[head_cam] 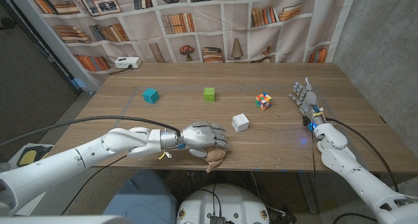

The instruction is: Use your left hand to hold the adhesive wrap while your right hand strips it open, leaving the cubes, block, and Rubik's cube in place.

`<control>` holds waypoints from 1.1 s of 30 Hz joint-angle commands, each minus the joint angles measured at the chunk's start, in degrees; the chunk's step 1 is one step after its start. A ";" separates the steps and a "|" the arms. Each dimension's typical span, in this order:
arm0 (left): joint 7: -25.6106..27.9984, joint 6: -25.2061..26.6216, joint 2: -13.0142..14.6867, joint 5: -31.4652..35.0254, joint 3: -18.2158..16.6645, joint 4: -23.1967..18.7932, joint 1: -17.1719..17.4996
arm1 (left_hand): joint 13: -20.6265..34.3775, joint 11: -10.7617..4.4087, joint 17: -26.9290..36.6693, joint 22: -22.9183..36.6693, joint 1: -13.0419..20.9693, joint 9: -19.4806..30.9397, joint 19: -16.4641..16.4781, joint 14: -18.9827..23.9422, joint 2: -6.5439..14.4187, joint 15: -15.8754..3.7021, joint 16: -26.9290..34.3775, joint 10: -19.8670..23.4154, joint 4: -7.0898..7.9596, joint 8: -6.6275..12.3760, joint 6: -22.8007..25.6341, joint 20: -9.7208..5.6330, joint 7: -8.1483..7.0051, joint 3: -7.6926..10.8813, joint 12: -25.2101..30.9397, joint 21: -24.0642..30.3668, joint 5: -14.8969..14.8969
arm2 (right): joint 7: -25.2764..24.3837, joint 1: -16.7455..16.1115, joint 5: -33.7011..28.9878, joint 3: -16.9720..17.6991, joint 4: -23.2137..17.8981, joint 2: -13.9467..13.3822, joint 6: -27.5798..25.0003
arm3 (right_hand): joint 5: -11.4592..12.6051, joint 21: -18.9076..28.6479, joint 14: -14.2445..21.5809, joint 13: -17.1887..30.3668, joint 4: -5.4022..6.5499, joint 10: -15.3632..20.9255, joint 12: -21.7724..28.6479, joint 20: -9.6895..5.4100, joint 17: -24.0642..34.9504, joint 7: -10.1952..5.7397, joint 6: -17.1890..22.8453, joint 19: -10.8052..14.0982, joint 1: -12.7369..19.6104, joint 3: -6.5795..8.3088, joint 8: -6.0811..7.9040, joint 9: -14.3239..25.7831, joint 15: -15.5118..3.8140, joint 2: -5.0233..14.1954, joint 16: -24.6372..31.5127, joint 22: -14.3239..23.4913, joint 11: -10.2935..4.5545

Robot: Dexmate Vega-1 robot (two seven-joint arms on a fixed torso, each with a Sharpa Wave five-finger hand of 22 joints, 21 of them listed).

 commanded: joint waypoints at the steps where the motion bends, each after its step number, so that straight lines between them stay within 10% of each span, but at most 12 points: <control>1: -0.09 0.12 -0.31 -0.02 0.64 0.47 0.35 | 0.26 -0.22 0.27 0.07 -0.33 -0.03 0.17 1.22 -0.07 -0.64 0.24 0.50 -0.05 0.40 0.93 0.20 0.13 0.05 0.35 0.30 -0.12 | 0.04 -0.49 -0.11 -0.01 -0.35 -0.19 0.17 | -0.17 0.18 0.13 0.14 -0.49 0.48 0.36 0.27 0.08 0.02 0.60 0.38 0.04 -0.12 0.18 0.14 -0.15 0.48 0.16 0.06 0.00; 6: 0.24 0.49 -0.48 -0.05 0.65 0.48 0.45 | 0.48 0.01 0.56 0.09 -0.03 0.04 0.19 1.84 0.19 -0.77 0.63 1.70 -0.21 1.11 3.50 0.12 0.18 -0.15 0.73 0.44 -0.11 | -0.07 -0.71 0.18 0.17 -0.60 -0.24 -0.02 | -0.17 0.16 0.11 0.14 -0.50 0.45 0.33 0.30 0.08 0.00 0.60 0.37 0.03 -0.12 0.16 0.14 -0.21 0.50 0.13 0.06 -0.04; 9: 0.25 0.62 -0.42 -0.03 0.64 0.38 0.49 | 1.32 -0.66 0.77 0.13 0.46 1.13 0.13 2.45 0.56 -0.75 0.69 4.27 -0.34 6.20 15.17 0.08 0.83 -0.55 1.36 0.82 -0.06 | -0.17 -0.81 0.26 0.28 -0.80 -0.27 -0.03 | -0.17 0.16 0.13 0.14 -0.50 0.45 0.33 0.29 0.08 -0.02 0.63 0.37 0.03 -0.12 0.17 0.14 -0.17 0.50 0.13 0.06 -0.06; 24: 2.14 2.19 -0.14 0.21 0.43 0.26 1.54 | 3.76 -2.85 3.70 0.19 5.71 2.63 0.22 5.29 3.01 -1.49 3.57 10.36 -1.30 9.22 17.68 0.24 2.34 -0.93 4.35 1.56 0.35 | -0.46 -1.14 0.33 0.43 -1.42 -0.42 -0.16 | -0.18 0.15 0.19 0.15 -0.52 0.48 0.31 0.27 0.08 0.00 0.66 0.41 -0.01 -0.15 0.15 0.14 -0.23 0.52 0.11 0.06 0.03; 33: 3.60 3.14 -0.21 0.46 0.43 0.43 1.91 | 11.05 -3.32 9.83 0.31 13.71 8.16 0.05 9.77 3.87 -1.46 8.10 14.23 -1.27 15.45 17.65 0.37 0.47 -3.20 11.03 2.58 0.54 | -1.04 -1.58 0.25 0.58 -2.31 -0.73 -0.40 | -0.18 0.14 0.14 0.15 -0.52 0.44 0.28 0.26 0.08 0.03 0.67 0.41 -0.05 -0.17 0.13 0.14 -0.21 0.53 0.07 0.06 -0.01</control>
